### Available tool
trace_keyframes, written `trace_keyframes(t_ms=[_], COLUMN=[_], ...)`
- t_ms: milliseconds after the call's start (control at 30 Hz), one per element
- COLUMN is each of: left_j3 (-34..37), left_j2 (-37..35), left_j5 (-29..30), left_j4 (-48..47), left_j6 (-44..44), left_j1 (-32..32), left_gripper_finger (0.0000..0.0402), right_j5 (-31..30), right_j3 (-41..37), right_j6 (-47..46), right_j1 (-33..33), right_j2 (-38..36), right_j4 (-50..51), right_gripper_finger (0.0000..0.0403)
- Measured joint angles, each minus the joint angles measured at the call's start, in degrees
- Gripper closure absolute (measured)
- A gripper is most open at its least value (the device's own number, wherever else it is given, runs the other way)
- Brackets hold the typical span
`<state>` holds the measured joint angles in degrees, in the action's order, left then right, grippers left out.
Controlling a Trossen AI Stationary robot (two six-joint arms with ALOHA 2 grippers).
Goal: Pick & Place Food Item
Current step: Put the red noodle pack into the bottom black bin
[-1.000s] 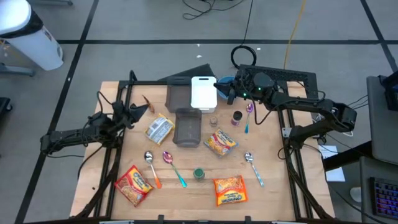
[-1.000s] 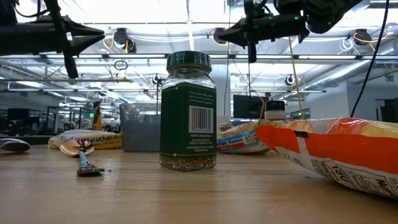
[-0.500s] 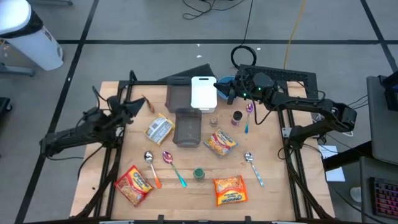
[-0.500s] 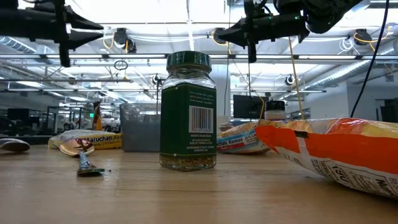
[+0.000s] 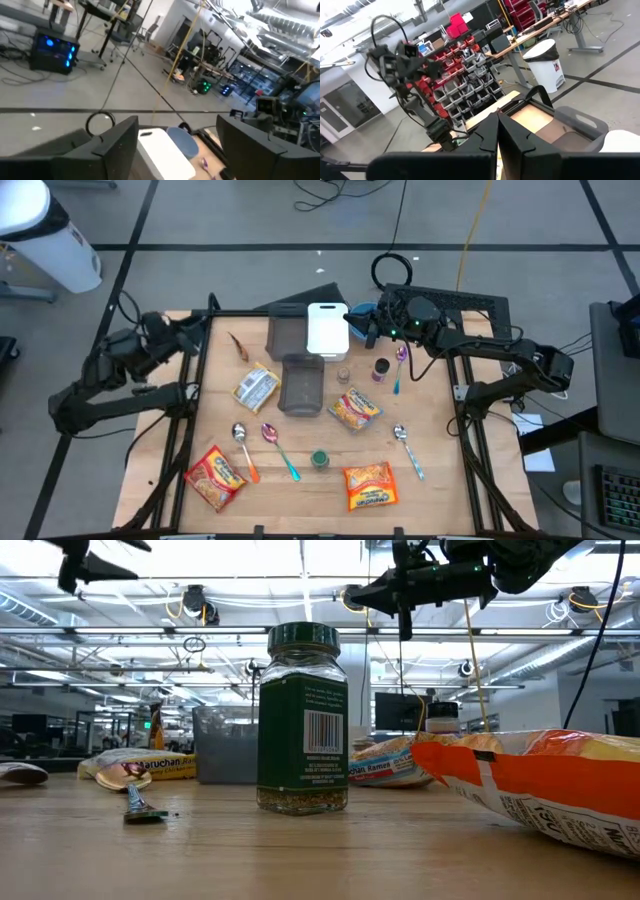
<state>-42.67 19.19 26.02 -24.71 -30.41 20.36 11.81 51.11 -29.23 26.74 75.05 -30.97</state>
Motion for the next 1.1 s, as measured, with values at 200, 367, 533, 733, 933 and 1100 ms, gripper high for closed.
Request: trace_keyframes(t_ms=[200,367,533,733,933,1100], left_j3=[-7.82,-16.19,-22.92,-26.54,-27.11,-27.13], left_j2=[10.63,20.25,28.34,33.80,34.62,33.92], left_j5=[2.16,3.53,-0.49,-11.20,-19.51,-29.10], left_j4=[-10.30,-23.56,-30.59,-33.38,-36.73,-45.89], left_j6=[-3.89,-7.50,-7.89,-7.48,-0.92,-0.09], left_j1=[0.10,1.99,4.58,6.80,7.26,7.26], left_gripper_finger=[0.0128,0.0153,0.0174,0.0187,0.0195,0.0199], right_j5=[0.37,0.31,0.37,0.39,0.46,1.61], right_j3=[0.00,0.00,0.00,0.00,0.00,0.00], right_j6=[0.00,0.41,2.85,3.49,3.37,3.34], right_j1=[0.00,0.00,0.00,0.00,0.02,0.05], right_j2=[0.00,0.00,0.00,0.00,-0.02,-0.02], right_j4=[-0.06,-0.11,-0.27,0.21,2.76,5.90], right_gripper_finger=[0.0403,0.0403,0.0403,0.0403,0.0403,0.0403])
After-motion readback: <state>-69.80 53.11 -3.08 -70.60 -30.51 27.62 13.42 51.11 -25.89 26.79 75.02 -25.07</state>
